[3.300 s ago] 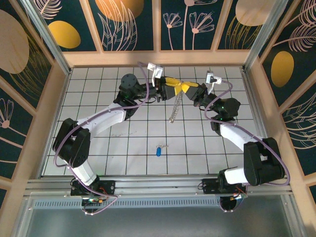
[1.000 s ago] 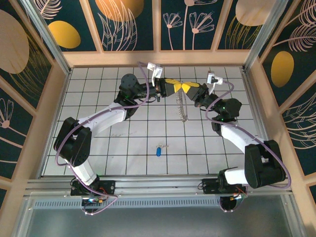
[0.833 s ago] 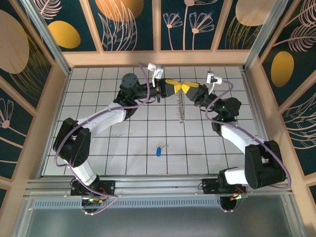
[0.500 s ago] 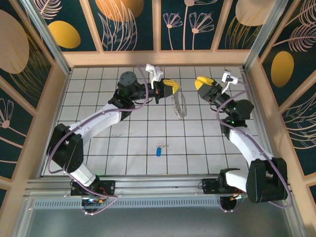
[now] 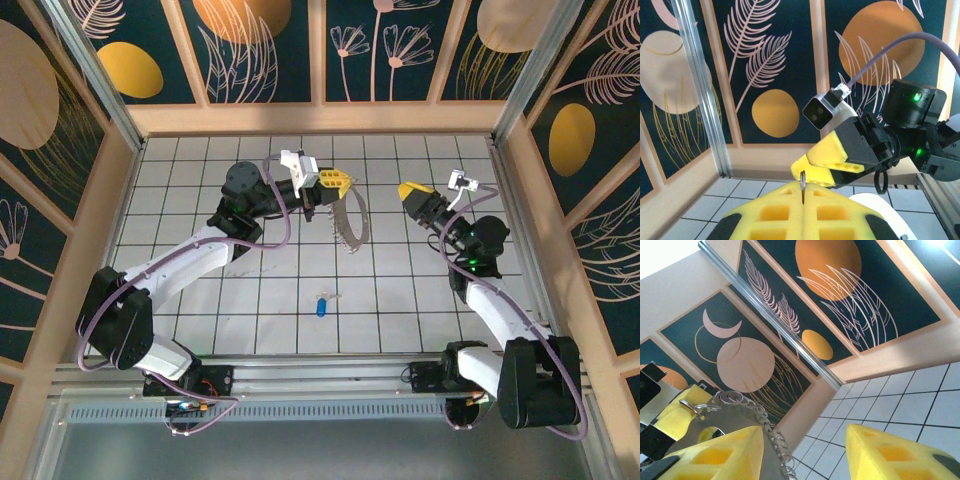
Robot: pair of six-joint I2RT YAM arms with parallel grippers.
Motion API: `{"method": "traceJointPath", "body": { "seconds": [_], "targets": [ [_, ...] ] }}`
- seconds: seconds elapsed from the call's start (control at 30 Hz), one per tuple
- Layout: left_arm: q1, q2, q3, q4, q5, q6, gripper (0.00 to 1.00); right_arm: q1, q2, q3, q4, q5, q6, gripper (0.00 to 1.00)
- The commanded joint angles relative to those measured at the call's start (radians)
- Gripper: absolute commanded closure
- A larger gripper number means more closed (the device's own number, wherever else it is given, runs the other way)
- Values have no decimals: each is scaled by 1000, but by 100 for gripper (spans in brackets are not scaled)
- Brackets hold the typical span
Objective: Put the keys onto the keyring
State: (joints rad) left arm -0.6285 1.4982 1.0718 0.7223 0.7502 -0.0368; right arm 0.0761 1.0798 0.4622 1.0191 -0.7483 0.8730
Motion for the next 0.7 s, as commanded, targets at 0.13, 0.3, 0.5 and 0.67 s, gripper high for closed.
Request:
{"method": "traceJointPath", "body": {
  "seconds": [0.13,0.3,0.5,0.67],
  "targets": [
    [-2,-25,-12,115,15,30,100,-4,-27,-1,31,-23,8,53],
    [-2,-21,-7,109,23,22,100,-4,-29,30,27,-56,-7,53],
    [-3,-5,3,92,45,-5,100,0,-26,93,11,-111,-30,53],
    [-3,27,65,-24,75,-55,100,15,-26,148,4,-162,-44,53]
  ]
}}
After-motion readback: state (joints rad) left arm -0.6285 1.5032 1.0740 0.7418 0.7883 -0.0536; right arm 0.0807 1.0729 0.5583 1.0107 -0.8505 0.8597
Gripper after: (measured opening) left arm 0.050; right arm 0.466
